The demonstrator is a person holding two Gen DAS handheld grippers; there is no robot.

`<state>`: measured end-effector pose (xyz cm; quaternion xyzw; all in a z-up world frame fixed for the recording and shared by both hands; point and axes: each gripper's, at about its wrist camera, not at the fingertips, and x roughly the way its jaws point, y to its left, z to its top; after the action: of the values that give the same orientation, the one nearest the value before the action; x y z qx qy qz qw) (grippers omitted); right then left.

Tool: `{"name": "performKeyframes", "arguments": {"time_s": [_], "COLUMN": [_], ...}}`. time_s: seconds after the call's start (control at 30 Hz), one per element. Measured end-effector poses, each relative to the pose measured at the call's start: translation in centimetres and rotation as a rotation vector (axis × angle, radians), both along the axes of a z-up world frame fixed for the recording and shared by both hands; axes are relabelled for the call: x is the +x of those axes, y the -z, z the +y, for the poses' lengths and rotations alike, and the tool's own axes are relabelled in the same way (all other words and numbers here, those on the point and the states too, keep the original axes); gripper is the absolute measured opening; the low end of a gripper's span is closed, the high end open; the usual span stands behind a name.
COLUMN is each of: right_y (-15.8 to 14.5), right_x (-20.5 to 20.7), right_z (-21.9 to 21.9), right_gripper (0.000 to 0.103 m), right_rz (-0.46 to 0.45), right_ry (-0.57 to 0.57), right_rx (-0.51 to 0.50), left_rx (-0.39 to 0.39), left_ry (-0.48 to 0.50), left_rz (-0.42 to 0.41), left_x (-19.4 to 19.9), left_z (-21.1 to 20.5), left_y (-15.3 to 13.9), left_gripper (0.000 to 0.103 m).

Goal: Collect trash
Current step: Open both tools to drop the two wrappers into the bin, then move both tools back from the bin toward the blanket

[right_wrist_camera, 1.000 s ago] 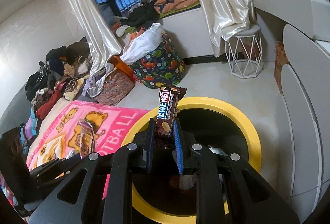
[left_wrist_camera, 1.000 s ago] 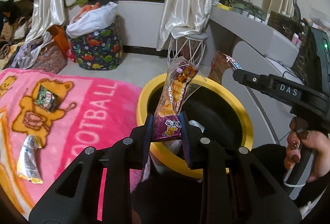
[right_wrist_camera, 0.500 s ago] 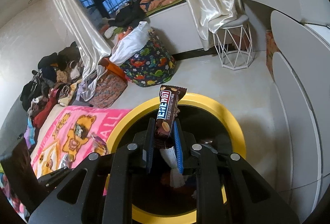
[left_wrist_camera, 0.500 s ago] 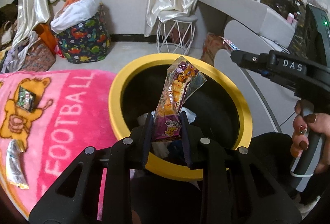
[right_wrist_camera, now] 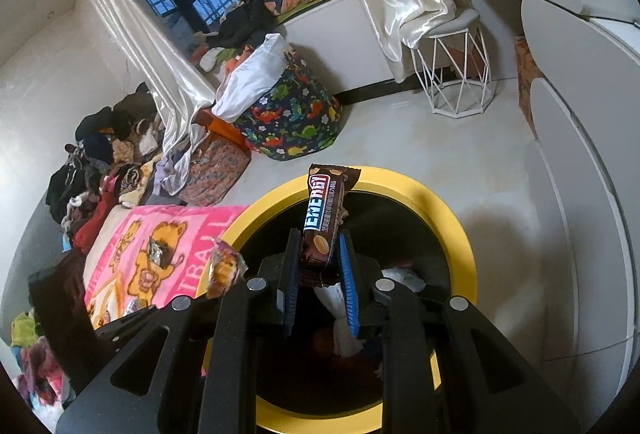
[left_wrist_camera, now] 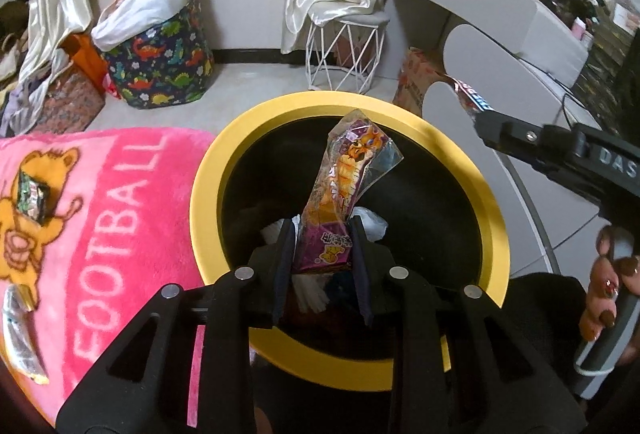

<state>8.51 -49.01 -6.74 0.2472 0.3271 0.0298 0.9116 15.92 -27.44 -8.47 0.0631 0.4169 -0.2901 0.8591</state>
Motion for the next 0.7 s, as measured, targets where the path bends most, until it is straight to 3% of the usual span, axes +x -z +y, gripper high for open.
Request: {"name": "performKeyframes", "arguments": {"time_s": [0.07, 0.1, 0.13, 0.17, 0.33, 0.43, 0.7], "right_y": [0.1, 0.1, 0.1, 0.0, -0.8, -1.0, -1.9], "right_x": [0.0, 0.0, -0.1, -0.2, -0.6, -0.8, -1.1], "right_z": [-0.2, -0.2, -0.4, -0.6, -1.0, -1.1, 0.7], "right_gripper": [0.021, 0.029, 0.035, 0.047, 0.068, 0.076, 0.083], "right_rz": [0.001, 0.001, -0.001, -0.010, -0.045, -0.051, -0.093], "right_ry": [0.000, 0.003, 0.011, 0.021, 0.052, 0.080, 0.081], "right_rx": [0.012, 0.019, 0.027, 0.041, 0.034, 0.007, -0.065], "left_rx": [-0.001, -0.002, -0.003, -0.004, -0.037, -0.057, -0.067], "left_ry": [-0.009, -0.013, -0.019, -0.027, -0.064, -0.080, -0.146], "left_rz": [0.013, 0.015, 0.018, 0.019, 0.020, 0.010, -0.063], "left_x": [0.3, 0.4, 0.5, 0.5, 0.2, -0.1, -1.1], "left_z": [0.1, 0.1, 0.2, 0.3, 1.1, 1.6, 3.6], "left_y": [0.1, 0.1, 0.1, 0.1, -0.2, -0.6, -2.4], "left_gripper": [0.021, 0.026, 0.040, 0.047, 0.086, 0.092, 0.092]}}
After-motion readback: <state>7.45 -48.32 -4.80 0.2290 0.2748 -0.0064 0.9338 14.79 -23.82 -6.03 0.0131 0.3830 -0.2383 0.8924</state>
